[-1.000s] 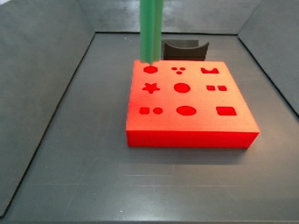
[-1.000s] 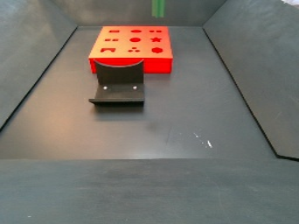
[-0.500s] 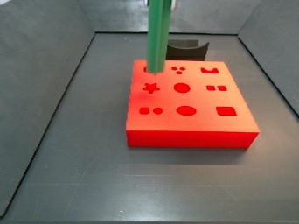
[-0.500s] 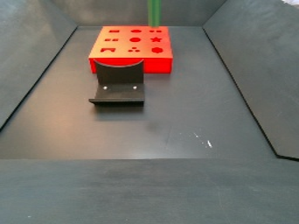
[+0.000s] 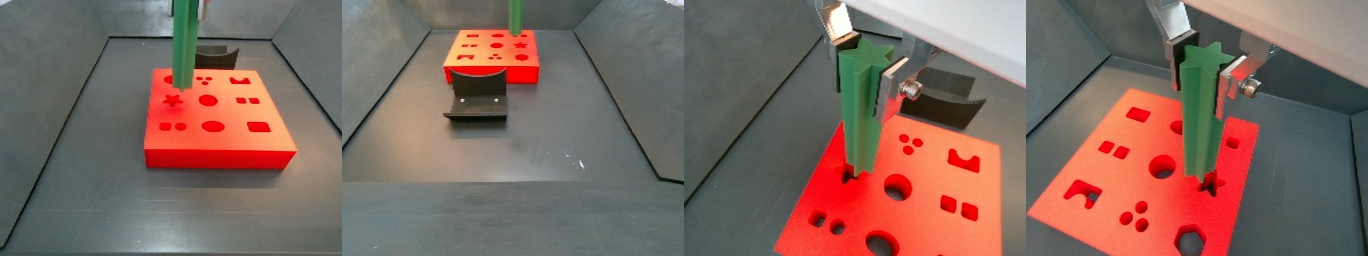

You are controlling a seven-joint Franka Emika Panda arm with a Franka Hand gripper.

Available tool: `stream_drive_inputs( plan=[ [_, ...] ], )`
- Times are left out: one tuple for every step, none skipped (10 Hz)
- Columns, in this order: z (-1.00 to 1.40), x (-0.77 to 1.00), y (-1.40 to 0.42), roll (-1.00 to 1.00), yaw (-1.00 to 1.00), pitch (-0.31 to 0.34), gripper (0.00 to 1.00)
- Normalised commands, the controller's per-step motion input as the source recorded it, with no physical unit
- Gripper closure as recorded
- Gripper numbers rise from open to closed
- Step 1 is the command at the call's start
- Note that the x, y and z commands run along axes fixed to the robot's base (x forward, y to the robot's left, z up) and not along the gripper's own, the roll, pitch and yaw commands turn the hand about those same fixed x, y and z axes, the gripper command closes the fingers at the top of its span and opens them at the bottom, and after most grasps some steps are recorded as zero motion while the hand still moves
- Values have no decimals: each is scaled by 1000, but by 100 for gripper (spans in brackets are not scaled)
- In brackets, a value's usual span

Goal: Insert the star object.

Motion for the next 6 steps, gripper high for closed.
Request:
stream_drive_inputs(
  plan=[
    [-274, 0, -51, -4, 0, -210, 100],
    [-420, 0, 0, 0, 37, -267, 100],
    [-269, 0, 0, 0, 231, -171, 100],
    [-71, -11, -11, 0, 360, -139, 100],
    [129, -69, 0, 146, 371, -174, 100],
    [469, -77, -51, 216, 303, -93, 100]
  ],
)
